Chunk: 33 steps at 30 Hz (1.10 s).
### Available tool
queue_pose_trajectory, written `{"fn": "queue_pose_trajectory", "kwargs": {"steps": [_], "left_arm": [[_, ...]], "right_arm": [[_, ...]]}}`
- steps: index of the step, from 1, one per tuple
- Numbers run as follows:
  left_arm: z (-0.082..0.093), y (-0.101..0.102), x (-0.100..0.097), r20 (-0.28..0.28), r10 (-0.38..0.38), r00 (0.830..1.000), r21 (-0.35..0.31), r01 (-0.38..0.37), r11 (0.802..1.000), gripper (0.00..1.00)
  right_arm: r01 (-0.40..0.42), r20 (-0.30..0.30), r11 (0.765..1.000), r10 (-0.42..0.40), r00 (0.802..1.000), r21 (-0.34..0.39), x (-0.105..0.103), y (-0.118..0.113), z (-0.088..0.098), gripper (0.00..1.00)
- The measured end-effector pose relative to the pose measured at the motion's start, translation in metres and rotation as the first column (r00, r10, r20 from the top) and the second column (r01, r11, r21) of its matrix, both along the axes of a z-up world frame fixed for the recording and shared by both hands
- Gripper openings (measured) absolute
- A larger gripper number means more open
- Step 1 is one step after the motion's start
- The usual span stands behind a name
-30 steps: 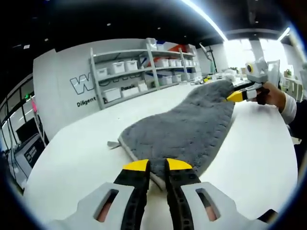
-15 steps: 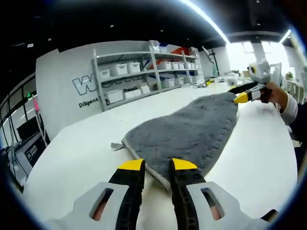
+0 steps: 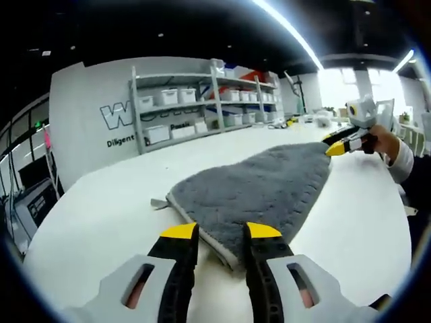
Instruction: Open the folded towel by lifting each exposed corner and separating the folded layers until the towel lies flat within the target outline without major curled edges
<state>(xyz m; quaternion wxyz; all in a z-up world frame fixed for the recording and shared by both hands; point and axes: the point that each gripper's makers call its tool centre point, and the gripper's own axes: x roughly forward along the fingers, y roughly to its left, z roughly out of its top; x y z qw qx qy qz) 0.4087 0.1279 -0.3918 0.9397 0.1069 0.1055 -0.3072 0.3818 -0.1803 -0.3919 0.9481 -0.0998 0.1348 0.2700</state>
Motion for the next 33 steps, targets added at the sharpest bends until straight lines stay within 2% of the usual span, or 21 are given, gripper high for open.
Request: {"fn": "queue_pose_trajectory", "kwargs": {"steps": [6,12,19,23,28,33], "left_arm": [[-0.006,-0.002,0.000,-0.036,0.003,0.999,-0.014,-0.004,1.000,0.27],[-0.006,0.002,0.002,-0.050,0.014,0.999,-0.025,-0.015,1.000,0.30],[-0.009,-0.002,-0.001,-0.086,0.002,0.996,-0.043,-0.005,0.999,0.24],[-0.010,-0.008,-0.005,-0.101,-0.019,0.995,-0.044,0.015,0.999,0.16],[-0.010,-0.008,-0.006,-0.094,-0.022,0.995,-0.033,0.019,0.999,0.16],[-0.009,-0.007,-0.004,-0.092,-0.015,0.996,-0.032,0.012,0.999,0.16]], "right_arm": [[0.003,-0.057,0.999,0.000,0.998,0.039,0.000,0.001,-0.011,0.17],[-0.008,-0.067,0.999,0.010,0.998,0.041,0.000,0.001,-0.012,0.11],[-0.028,-0.077,0.999,0.031,0.997,0.045,0.000,0.004,-0.014,0.05],[-0.039,-0.072,0.999,0.039,0.997,0.003,-0.002,0.004,-0.012,0.04],[-0.044,-0.075,0.999,0.044,0.996,-0.004,-0.003,0.004,-0.014,0.04],[-0.077,-0.095,0.997,0.075,0.993,-0.023,-0.011,0.007,-0.012,0.03]]}}
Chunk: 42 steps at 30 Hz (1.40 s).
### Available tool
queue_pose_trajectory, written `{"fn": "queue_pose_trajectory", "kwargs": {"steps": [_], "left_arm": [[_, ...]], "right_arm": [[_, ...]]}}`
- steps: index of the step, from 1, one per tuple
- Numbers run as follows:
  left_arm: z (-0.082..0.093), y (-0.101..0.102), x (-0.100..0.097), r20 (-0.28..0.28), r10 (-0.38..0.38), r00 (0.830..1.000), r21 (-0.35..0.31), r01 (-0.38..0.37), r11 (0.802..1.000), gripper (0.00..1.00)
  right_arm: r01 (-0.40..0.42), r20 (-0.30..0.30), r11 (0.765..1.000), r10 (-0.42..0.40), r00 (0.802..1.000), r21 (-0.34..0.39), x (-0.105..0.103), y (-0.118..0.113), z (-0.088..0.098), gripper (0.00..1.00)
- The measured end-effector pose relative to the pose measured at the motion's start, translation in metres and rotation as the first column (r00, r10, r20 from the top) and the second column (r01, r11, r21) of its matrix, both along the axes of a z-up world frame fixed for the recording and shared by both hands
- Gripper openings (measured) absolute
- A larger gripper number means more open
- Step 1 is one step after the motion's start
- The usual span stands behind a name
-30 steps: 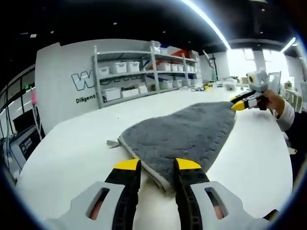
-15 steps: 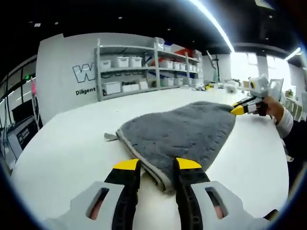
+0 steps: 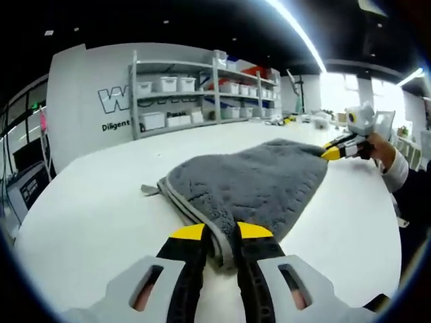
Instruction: Open the folded towel by lifting each exposed corner and separating the folded layers until the towel lies flat within the target outline without major curled edges
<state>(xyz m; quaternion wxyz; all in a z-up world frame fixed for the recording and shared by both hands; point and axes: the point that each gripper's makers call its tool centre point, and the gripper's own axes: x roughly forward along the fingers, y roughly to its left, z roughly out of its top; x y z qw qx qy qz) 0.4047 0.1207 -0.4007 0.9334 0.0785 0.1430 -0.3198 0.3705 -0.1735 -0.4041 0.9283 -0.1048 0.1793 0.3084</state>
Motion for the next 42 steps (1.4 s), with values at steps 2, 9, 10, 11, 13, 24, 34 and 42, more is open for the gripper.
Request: {"fn": "queue_pose_trajectory", "kwargs": {"steps": [2,9,10,11,13,24,34,42], "left_arm": [[0.000,0.001,0.002,0.010,0.007,1.000,0.012,-0.007,1.000,0.16],[0.001,0.002,0.007,0.042,0.024,0.999,0.076,-0.028,0.997,0.16],[0.001,0.002,0.007,0.043,0.024,0.999,0.080,-0.028,0.996,0.16],[0.001,0.002,0.007,0.045,0.024,0.999,0.084,-0.028,0.996,0.16],[0.001,0.003,0.008,0.048,0.025,0.999,0.090,-0.029,0.995,0.16],[0.000,0.004,0.014,0.035,0.031,0.999,0.099,-0.034,0.994,0.16],[0.000,0.003,0.027,0.019,0.027,0.999,0.157,-0.029,0.987,0.17],[0.000,-0.001,0.038,0.021,0.010,1.000,0.263,-0.015,0.965,0.17]], "right_arm": [[-0.034,0.017,0.996,0.035,0.999,-0.081,-0.007,0.002,0.002,0.03],[-0.090,0.001,0.984,0.091,0.996,-0.156,-0.026,0.012,0.000,0.03],[-0.092,-0.003,0.984,0.093,0.996,-0.155,-0.027,0.012,0.000,0.03],[-0.092,-0.005,0.984,0.092,0.996,-0.153,-0.027,0.012,-0.001,0.03],[-0.093,-0.020,0.986,0.091,0.996,-0.138,-0.029,0.011,-0.001,0.03],[-0.143,-0.064,0.981,0.136,0.989,-0.131,-0.045,0.016,-0.004,0.03],[-0.257,-0.082,0.957,0.247,0.965,-0.133,-0.065,0.022,-0.004,0.05],[-0.289,-0.117,0.953,0.278,0.953,-0.094,-0.075,0.029,-0.004,0.04]]}}
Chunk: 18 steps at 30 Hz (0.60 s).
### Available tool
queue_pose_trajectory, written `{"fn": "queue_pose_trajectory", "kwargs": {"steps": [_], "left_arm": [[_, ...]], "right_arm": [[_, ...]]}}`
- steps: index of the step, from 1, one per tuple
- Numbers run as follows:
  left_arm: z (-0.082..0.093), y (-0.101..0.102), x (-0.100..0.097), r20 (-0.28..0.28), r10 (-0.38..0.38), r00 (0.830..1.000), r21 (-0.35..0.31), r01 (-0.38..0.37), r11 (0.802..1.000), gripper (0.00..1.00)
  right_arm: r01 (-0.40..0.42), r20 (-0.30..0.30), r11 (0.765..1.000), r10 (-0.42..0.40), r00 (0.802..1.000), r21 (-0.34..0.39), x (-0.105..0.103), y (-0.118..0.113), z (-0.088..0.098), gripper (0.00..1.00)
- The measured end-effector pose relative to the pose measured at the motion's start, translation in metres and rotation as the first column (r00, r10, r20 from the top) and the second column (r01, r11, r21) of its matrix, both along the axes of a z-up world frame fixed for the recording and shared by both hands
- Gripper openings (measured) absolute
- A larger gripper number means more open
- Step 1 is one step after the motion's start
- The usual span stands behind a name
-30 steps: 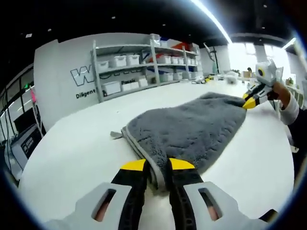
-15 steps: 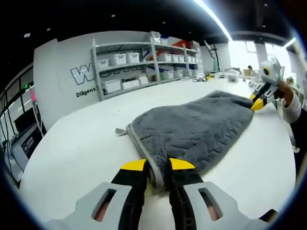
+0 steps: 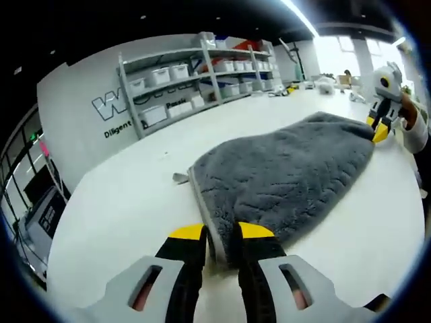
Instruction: Open the folded towel by lifting each exposed corner and separating the folded layers until the towel lies flat within the target outline without major curled edges
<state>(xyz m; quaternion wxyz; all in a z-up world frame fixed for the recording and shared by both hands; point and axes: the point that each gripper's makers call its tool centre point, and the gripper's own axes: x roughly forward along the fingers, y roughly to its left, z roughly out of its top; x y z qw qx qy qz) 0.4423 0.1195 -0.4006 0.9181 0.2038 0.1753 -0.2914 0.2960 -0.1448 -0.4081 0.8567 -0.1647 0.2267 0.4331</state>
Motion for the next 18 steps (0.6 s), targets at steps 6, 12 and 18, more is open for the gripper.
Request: {"fn": "queue_pose_trajectory", "kwargs": {"steps": [6,12,18], "left_arm": [[0.000,-0.001,0.009,-0.024,-0.014,1.000,0.026,0.015,1.000,0.17],[0.001,-0.001,0.024,-0.033,-0.023,0.999,0.033,0.024,0.999,0.22],[0.002,-0.006,0.034,-0.013,-0.037,0.999,0.058,0.037,0.998,0.23]], "right_arm": [[-0.016,-0.028,1.000,0.016,0.999,0.010,-0.009,0.009,0.000,0.04],[-0.059,-0.024,0.998,0.059,0.998,0.013,-0.021,0.021,0.003,0.04],[-0.103,-0.020,0.995,0.103,0.995,0.008,-0.032,0.033,0.004,0.04]]}}
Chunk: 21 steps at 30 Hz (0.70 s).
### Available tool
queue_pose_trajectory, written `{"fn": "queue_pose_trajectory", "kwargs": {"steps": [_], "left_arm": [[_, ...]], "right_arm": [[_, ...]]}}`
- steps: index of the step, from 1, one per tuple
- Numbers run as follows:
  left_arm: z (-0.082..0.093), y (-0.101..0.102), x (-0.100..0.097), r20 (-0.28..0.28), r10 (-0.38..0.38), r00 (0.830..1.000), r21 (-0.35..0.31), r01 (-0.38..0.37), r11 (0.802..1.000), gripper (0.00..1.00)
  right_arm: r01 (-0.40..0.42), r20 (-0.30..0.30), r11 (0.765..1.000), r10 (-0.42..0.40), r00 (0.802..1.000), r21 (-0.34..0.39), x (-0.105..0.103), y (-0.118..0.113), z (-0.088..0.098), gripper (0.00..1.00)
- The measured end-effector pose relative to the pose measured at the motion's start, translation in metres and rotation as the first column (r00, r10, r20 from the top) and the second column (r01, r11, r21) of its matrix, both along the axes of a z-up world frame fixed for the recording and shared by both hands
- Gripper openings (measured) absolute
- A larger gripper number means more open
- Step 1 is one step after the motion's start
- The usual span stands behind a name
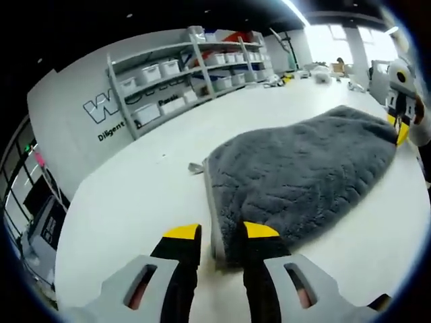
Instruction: Open the folded towel by lifting each exposed corner and separating the folded layers until the towel lies flat within the target outline without major curled edges
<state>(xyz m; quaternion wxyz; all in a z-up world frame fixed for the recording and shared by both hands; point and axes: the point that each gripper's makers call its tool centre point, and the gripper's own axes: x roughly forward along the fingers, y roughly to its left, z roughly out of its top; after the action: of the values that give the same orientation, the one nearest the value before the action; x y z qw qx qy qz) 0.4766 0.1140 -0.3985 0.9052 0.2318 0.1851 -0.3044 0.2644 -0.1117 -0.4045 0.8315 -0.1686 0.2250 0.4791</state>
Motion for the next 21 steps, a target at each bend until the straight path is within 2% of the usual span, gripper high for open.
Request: {"fn": "queue_pose_trajectory", "kwargs": {"steps": [5,11,18,21], "left_arm": [[0.002,-0.001,0.010,0.036,0.003,0.999,0.017,-0.003,1.000,0.26],[0.002,-0.004,0.020,0.052,0.013,0.999,-0.005,-0.013,1.000,0.26],[0.001,-0.017,0.024,0.058,0.003,0.998,-0.019,-0.002,1.000,0.17],[0.004,-0.017,0.024,0.071,0.010,0.997,-0.009,-0.009,1.000,0.16]], "right_arm": [[-0.021,-0.002,1.000,0.021,1.000,-0.006,-0.005,0.008,0.000,0.04],[-0.023,0.002,1.000,0.023,1.000,0.010,-0.007,0.016,0.004,0.04],[-0.048,0.025,0.999,0.048,0.999,0.014,-0.014,0.029,0.008,0.04],[-0.059,0.016,0.997,0.058,0.998,0.049,-0.018,0.037,0.014,0.03]]}}
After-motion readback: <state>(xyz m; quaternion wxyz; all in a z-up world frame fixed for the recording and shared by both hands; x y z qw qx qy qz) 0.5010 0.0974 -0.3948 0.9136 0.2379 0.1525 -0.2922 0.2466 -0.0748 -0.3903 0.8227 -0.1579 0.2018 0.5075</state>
